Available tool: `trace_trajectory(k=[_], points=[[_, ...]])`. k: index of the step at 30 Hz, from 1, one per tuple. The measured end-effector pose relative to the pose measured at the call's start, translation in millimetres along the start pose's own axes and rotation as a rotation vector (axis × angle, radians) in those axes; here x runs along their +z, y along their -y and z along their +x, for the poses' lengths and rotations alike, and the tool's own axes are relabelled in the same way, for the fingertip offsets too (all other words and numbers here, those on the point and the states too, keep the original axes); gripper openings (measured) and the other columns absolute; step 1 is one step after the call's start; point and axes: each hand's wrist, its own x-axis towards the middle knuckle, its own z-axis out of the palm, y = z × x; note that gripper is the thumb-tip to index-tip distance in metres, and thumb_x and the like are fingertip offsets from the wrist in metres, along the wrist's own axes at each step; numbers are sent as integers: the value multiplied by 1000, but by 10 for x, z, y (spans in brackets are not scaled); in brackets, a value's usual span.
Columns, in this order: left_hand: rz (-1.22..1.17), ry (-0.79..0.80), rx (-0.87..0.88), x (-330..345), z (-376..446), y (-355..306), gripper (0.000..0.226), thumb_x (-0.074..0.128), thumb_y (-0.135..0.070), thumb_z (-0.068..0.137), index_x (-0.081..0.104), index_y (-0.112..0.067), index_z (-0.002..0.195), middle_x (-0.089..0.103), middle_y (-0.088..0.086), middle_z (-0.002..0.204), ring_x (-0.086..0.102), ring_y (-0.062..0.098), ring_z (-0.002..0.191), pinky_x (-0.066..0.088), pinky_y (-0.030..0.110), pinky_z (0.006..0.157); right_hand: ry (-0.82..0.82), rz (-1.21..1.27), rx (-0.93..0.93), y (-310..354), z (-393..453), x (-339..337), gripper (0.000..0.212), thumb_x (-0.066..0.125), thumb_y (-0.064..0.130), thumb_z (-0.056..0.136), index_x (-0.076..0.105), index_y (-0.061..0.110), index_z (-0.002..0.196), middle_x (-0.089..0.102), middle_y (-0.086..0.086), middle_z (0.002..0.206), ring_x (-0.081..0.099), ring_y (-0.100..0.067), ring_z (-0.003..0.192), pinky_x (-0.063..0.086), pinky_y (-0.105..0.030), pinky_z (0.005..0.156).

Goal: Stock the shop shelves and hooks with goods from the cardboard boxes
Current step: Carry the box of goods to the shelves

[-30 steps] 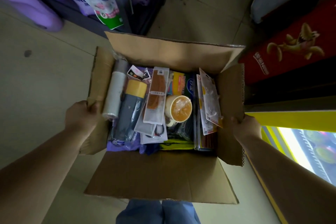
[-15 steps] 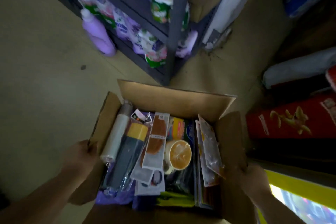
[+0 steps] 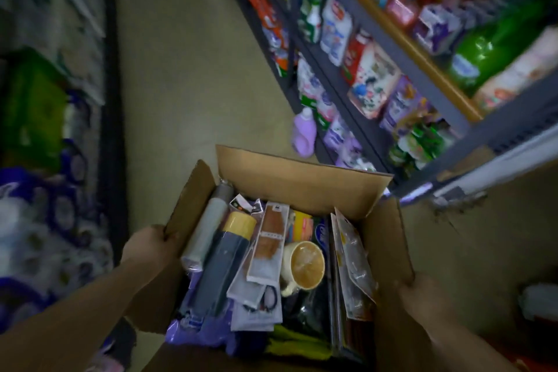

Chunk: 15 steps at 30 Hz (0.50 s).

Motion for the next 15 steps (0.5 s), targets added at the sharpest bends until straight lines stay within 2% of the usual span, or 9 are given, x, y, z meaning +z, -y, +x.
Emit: trace_trajectory(k=[2,4,6,9,11,15], points=[[-27,-19,-26,-262,165,75,28,52,-30,93,62,-12,74,60,6,72,57,22,69,42,28,64,0,-41,-63,433,153,-87,22,52,13,95,59,3,77,53,-5,62,50,-15,54,33,-25,46],[-52,-34,-54,-491,408,140,28,53,-31,92,65,-10,80,64,8,76,61,24,72,45,29,64,-15,-101,-105,888,322,-142,26,52,15,94,57,8,70,53,-5,59,49,-16,50,31,-25,45],[-109,-36,-92,-710,696,160,26,55,-32,91,63,-11,78,63,9,74,62,22,69,47,29,59,-14,-167,-157,1342,549,-138,26,54,18,95,64,3,76,56,-6,59,51,-18,51,35,-26,47],[-133,-37,-113,-1003,1267,198,30,56,-31,91,58,-12,68,59,7,66,59,21,62,41,26,52,-18,-312,-208,2074,953,-77,24,56,20,93,69,0,95,70,-15,87,65,-27,80,43,-29,62],[-142,-32,-119,-1200,1654,201,33,55,-29,92,56,-11,64,58,8,62,57,22,59,38,25,50,-29,-308,-209,2554,1173,-42,25,60,20,91,69,-2,98,70,-18,94,63,-29,85,40,-28,65],[-130,-36,-161,-1643,2426,141,36,54,-28,94,53,-10,62,55,8,61,54,19,56,34,25,47,-8,-195,-229,3535,1506,-35,23,61,16,90,67,-6,94,68,-24,88,61,-32,78,45,-34,65]])
